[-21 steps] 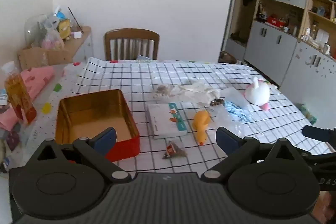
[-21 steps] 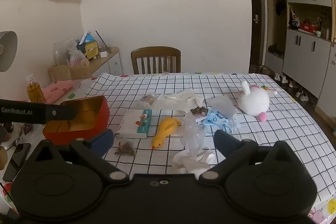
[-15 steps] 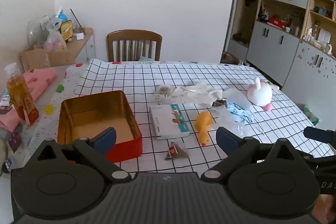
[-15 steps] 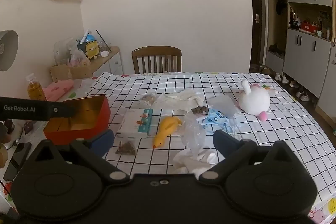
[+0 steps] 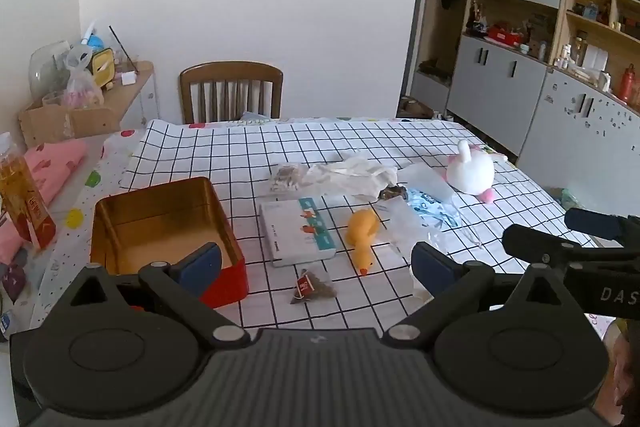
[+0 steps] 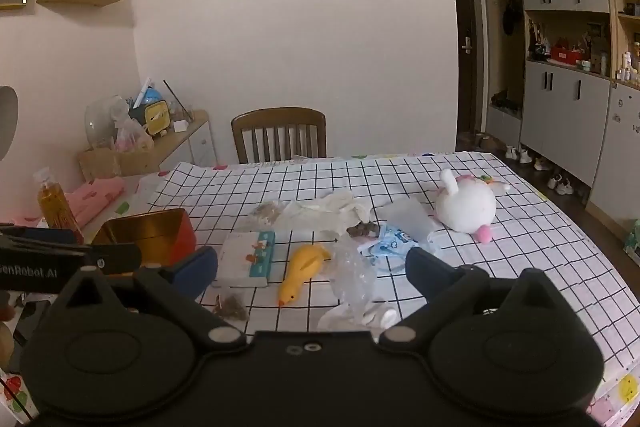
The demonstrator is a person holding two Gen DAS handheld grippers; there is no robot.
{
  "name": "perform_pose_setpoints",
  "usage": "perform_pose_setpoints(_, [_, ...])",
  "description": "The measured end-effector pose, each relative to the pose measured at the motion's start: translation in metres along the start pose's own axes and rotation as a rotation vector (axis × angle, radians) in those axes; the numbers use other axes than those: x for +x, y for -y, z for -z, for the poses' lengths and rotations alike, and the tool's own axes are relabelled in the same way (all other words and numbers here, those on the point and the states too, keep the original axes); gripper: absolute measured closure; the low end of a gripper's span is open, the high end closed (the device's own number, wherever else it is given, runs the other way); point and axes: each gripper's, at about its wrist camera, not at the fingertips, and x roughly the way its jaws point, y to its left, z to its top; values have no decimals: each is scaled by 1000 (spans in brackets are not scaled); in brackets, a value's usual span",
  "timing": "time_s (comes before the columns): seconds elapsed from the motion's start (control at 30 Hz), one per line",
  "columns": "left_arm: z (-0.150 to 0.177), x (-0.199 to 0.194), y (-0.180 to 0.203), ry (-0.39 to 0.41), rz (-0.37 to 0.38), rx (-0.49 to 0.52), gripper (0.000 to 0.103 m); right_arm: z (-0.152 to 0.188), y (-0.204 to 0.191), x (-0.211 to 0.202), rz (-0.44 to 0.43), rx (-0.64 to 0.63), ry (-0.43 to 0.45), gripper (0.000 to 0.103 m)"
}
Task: Organize soft objects
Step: 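Move left tool toward the tea bag while right tool approaches the white tissue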
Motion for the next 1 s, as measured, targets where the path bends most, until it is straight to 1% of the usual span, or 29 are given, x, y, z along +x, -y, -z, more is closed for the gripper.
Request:
perform_pose_setpoints(0.57, [2, -1, 4, -3, 29, -2, 1, 3, -5, -3, -21, -18, -4, 4])
perform_pose_setpoints(0.9, [3, -1, 3, 5, 36, 3, 1, 4, -7, -6, -10, -20, -4, 4])
perform_pose_setpoints(1.0, [4, -2, 4, 7, 39, 4, 1, 3, -7, -6, -8, -22, -10, 6])
